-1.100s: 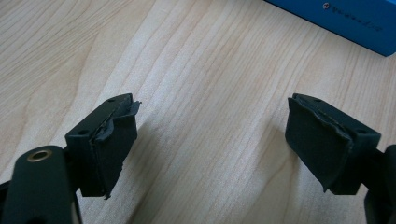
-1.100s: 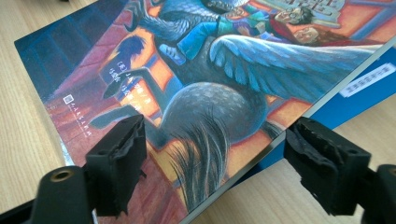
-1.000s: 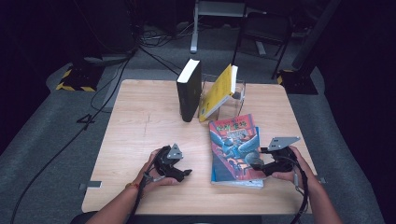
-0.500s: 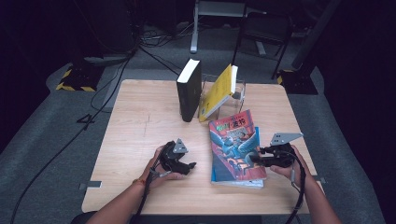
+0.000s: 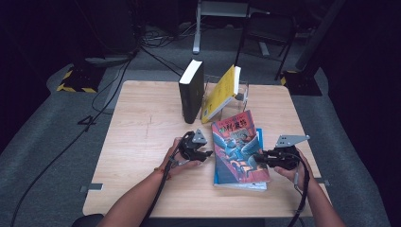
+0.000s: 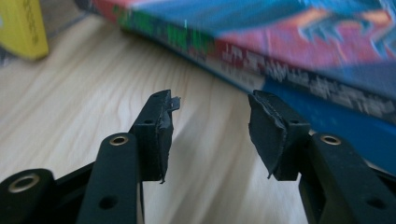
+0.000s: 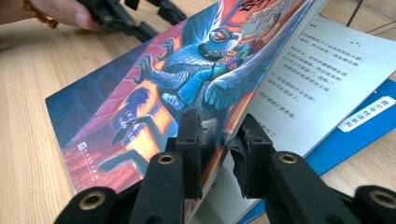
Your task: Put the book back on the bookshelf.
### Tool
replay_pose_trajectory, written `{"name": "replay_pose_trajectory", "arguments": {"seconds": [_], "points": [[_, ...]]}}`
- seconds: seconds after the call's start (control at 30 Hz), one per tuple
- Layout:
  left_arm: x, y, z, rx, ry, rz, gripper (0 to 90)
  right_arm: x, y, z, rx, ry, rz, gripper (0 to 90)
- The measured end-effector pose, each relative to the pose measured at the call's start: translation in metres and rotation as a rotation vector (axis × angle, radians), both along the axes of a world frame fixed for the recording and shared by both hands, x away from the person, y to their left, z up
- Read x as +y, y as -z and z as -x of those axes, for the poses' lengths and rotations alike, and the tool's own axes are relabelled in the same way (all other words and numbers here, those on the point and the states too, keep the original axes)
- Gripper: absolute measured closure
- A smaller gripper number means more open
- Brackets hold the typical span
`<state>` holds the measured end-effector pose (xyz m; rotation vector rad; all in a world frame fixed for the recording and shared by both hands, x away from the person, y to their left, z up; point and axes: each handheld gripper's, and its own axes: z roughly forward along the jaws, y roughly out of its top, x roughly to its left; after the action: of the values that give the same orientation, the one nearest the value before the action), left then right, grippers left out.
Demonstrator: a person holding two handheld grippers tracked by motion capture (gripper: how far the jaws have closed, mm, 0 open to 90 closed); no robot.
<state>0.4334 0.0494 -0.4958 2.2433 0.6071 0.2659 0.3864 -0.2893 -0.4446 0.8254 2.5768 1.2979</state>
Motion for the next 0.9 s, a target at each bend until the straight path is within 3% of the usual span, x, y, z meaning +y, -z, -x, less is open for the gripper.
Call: {"name": "replay_pose_trajectory", "arguments": {"seconds": [0.07, 0.17, 0.27, 0.57, 0.7, 0.83, 0.9], "points": [[-0.007, 0.002, -0.005, -0.024, 0.001, -0.032, 54.3, 0.0, 0.0, 0.0, 0.0, -0.001, -0.003, 73.9], [-0.011, 0.005, -0.011, -0.011, -0.031, -0.033, 55.3, -0.001, 0.002, -0.001, 0.006, 0.0, -0.01, 73.8], [-0.011, 0.005, -0.014, -0.023, -0.047, -0.03, 55.9, -0.002, 0.003, -0.001, 0.01, 0.002, -0.016, 73.8], [0.0, 0.004, -0.038, -0.006, -0.155, 0.034, 54.5, -0.002, 0.001, 0.001, -0.008, -0.006, -0.023, 74.0], [-0.002, 0.003, -0.041, -0.03, -0.161, 0.024, 54.7, -0.001, 0.0, 0.002, -0.019, -0.011, -0.026, 74.2], [-0.001, 0.001, -0.043, -0.034, -0.159, 0.05, 55.1, -0.003, -0.001, 0.002, -0.017, -0.021, -0.04, 74.7], [-0.003, 0.0, -0.044, -0.049, -0.155, 0.041, 57.2, -0.004, -0.001, 0.002, -0.018, -0.026, -0.049, 74.7]]}}
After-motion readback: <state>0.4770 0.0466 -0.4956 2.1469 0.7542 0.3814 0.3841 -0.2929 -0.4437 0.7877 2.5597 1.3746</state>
